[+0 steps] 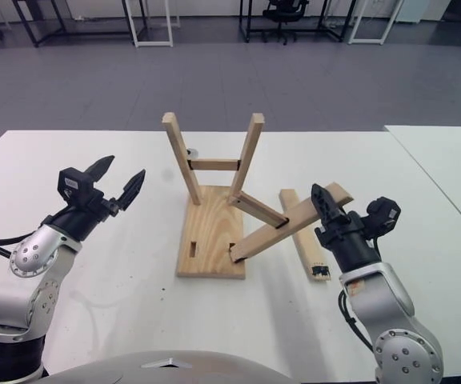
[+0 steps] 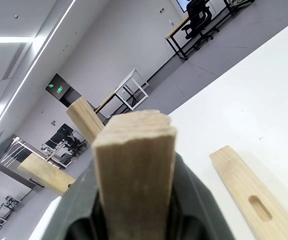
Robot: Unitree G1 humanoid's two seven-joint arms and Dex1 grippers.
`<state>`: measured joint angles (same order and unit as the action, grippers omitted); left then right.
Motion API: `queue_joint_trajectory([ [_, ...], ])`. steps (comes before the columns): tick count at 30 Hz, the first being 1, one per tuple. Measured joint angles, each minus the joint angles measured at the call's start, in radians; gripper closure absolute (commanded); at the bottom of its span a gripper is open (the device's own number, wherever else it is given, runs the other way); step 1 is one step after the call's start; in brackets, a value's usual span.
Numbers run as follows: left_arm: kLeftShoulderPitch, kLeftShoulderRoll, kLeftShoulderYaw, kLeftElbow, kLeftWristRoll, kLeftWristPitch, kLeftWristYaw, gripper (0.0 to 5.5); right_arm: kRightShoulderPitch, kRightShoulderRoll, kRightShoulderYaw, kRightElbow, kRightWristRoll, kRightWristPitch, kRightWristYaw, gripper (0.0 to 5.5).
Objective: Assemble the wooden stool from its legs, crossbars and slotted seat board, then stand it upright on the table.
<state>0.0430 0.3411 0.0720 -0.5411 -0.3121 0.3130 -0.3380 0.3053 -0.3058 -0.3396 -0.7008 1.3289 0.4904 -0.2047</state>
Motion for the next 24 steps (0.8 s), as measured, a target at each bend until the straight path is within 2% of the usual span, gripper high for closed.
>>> queue_joint_trajectory([
  [12,0.018,-0.033,-0.017,0.029,0.004,-0.022,-0.004,1.75,0.012,0.06,-0.025,0.053,0.066,-0.078,0.022,4.46],
  [16,0.02,-0.033,-0.023,0.039,0.005,-0.024,-0.01,1.75,0.055,0.093,0.027,0.064,0.021,-0.082,0.054,4.46],
  [24,0.023,-0.033,-0.023,0.046,0.005,-0.024,-0.02,1.75,0.065,0.127,0.048,0.069,-0.082,-0.128,0.087,4.46],
])
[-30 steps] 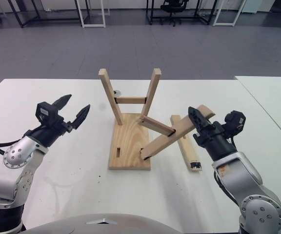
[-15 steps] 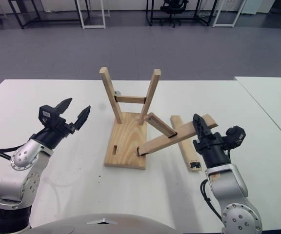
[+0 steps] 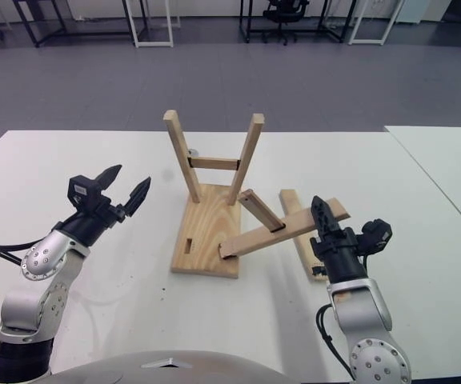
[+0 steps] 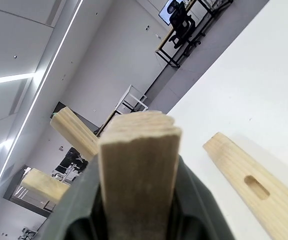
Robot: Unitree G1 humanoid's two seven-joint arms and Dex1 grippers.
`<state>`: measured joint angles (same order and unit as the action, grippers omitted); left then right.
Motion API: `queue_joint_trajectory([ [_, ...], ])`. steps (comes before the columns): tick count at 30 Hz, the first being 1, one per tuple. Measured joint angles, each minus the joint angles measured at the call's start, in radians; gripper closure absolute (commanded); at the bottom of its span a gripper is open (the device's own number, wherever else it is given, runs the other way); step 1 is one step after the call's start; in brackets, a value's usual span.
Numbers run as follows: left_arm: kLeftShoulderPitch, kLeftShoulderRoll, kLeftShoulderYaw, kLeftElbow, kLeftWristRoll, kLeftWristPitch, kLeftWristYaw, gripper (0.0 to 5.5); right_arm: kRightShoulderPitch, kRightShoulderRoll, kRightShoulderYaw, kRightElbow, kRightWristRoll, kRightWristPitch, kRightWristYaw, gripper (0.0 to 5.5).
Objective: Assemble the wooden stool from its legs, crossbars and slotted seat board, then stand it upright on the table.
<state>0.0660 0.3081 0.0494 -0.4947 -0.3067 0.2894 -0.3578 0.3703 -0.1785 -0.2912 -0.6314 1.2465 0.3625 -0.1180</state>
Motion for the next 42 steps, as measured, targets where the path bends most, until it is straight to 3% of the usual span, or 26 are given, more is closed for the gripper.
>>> queue_joint_trajectory([
  [10,0.042,-0.01,-0.006,-0.001,0.003,-0.006,0.009,1.75,0.019,-0.083,0.005,-0.097,-0.104,0.021,-0.045,4.41],
  [17,0.046,-0.014,-0.009,-0.001,0.003,-0.013,0.016,1.75,-0.205,-0.341,0.177,-0.182,-0.473,0.189,-0.156,4.41],
  [22,0.058,-0.02,-0.01,-0.001,0.004,-0.014,0.018,1.75,-0.242,-0.351,0.232,-0.188,-0.537,0.219,-0.188,4.39],
  [32,0.046,-0.021,-0.027,0.001,0.028,-0.019,0.018,1.75,-0.406,-0.333,0.219,-0.105,-0.535,0.297,-0.104,4.39],
  [33,0.043,-0.021,-0.029,0.001,0.032,-0.023,0.018,1.75,-0.421,-0.332,0.212,-0.098,-0.533,0.304,-0.099,4.03],
  [42,0.023,-0.03,-0.038,0.024,0.044,-0.052,0.018,1.75,-0.505,-0.283,0.133,-0.088,-0.534,0.325,-0.055,2.41],
])
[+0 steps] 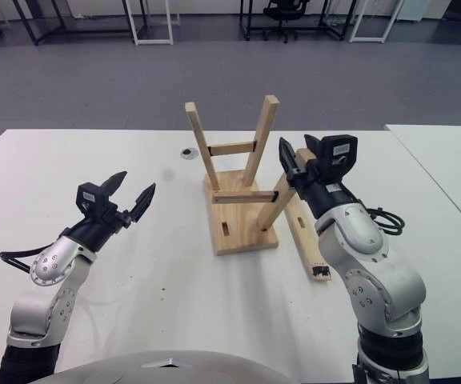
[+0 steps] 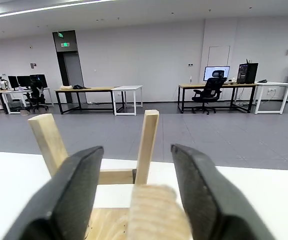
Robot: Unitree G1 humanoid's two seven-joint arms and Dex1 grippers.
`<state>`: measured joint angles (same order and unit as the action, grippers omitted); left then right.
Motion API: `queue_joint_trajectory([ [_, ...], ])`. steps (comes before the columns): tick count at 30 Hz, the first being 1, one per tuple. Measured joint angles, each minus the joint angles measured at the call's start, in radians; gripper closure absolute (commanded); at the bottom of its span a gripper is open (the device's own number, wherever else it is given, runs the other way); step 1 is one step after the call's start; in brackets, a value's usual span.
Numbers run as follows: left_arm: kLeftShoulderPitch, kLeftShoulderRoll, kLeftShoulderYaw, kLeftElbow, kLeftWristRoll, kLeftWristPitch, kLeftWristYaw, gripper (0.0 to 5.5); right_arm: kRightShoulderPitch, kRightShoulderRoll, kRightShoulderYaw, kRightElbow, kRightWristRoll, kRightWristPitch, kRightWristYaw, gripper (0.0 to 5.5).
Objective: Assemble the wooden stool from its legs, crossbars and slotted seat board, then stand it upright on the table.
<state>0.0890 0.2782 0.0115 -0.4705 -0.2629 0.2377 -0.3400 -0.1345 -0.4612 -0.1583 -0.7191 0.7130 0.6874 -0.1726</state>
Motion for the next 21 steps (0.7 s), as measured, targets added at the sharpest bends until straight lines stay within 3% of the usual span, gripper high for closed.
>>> queue_joint_trajectory([
  [4,-0.007,-0.002,-0.004,0.008,0.001,-0.006,0.0,1.75,-0.154,-0.002,-0.151,0.034,0.173,-0.013,0.041,1.51],
  [6,-0.01,-0.003,-0.006,0.017,0.001,-0.007,0.0,1.75,-0.27,-0.033,-0.29,0.084,0.322,-0.04,0.035,1.14],
  [9,-0.011,-0.011,-0.011,0.021,0.002,-0.013,0.002,1.75,-0.286,-0.088,-0.426,0.246,0.373,-0.059,0.052,1.14],
  [11,-0.016,-0.013,-0.012,0.026,0.003,-0.016,0.002,1.75,-0.155,-0.128,-0.39,0.338,0.281,-0.018,0.106,1.14],
  [16,-0.027,-0.016,-0.01,0.037,0.01,-0.016,0.004,1.75,0.229,-0.076,-0.119,0.47,0.085,0.023,0.306,1.14],
  [21,-0.029,-0.018,-0.013,0.043,0.023,-0.016,0.004,1.75,0.288,-0.121,0.003,0.53,-0.138,-0.038,0.364,1.33],
])
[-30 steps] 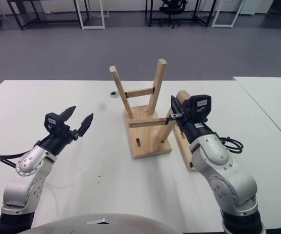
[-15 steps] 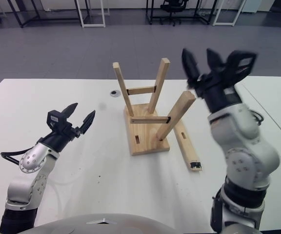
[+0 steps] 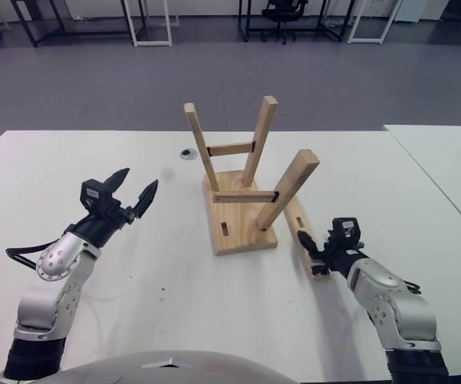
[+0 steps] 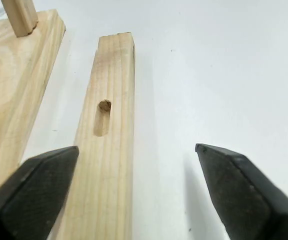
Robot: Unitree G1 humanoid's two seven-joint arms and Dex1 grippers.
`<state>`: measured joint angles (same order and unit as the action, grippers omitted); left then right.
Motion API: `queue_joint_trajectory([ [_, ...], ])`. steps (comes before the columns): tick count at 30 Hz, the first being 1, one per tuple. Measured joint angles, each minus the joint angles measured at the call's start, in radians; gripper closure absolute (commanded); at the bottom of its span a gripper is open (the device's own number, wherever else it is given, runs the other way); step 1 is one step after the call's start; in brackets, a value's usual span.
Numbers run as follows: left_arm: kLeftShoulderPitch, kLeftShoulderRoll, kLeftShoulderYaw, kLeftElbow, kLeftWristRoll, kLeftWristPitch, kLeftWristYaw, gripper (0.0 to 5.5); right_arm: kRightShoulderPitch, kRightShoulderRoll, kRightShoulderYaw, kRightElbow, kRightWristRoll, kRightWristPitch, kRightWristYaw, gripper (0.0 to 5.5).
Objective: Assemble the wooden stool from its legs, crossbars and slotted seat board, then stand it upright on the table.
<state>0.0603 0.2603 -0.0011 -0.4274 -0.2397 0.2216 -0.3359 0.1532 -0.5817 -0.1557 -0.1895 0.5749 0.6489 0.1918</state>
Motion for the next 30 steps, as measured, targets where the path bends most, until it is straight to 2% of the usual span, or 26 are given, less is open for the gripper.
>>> queue_joint_trajectory([
  [1,0.0,0.0,-0.002,0.002,0.0,0.0,0.0,1.75,-0.004,0.002,0.011,-0.005,-0.015,0.001,0.004,1.51],
  [4,-0.001,0.0,-0.003,0.005,0.001,0.0,-0.001,1.75,-0.01,0.027,0.015,-0.014,-0.029,0.012,0.018,1.51],
  [10,-0.002,0.0,-0.003,0.007,0.006,0.001,-0.002,1.75,-0.042,0.097,-0.072,-0.017,-0.025,-0.003,0.018,1.51],
  [15,-0.003,-0.001,-0.006,0.023,0.007,0.001,-0.002,1.75,-0.021,0.107,-0.019,-0.024,-0.042,0.054,0.047,1.51],
  [21,-0.003,-0.001,-0.006,0.023,0.007,0.001,-0.003,1.75,-0.014,0.108,-0.027,-0.024,-0.092,0.076,0.04,2.7],
  [24,-0.015,0.002,-0.009,0.024,0.016,0.005,-0.003,1.75,-0.021,0.059,0.022,-0.025,-0.172,0.074,0.06,3.41],
  [30,-0.112,0.025,0.006,0.009,0.022,0.07,-0.001,1.75,-0.049,0.052,0.008,0.031,-0.196,0.038,0.074,3.43],
])
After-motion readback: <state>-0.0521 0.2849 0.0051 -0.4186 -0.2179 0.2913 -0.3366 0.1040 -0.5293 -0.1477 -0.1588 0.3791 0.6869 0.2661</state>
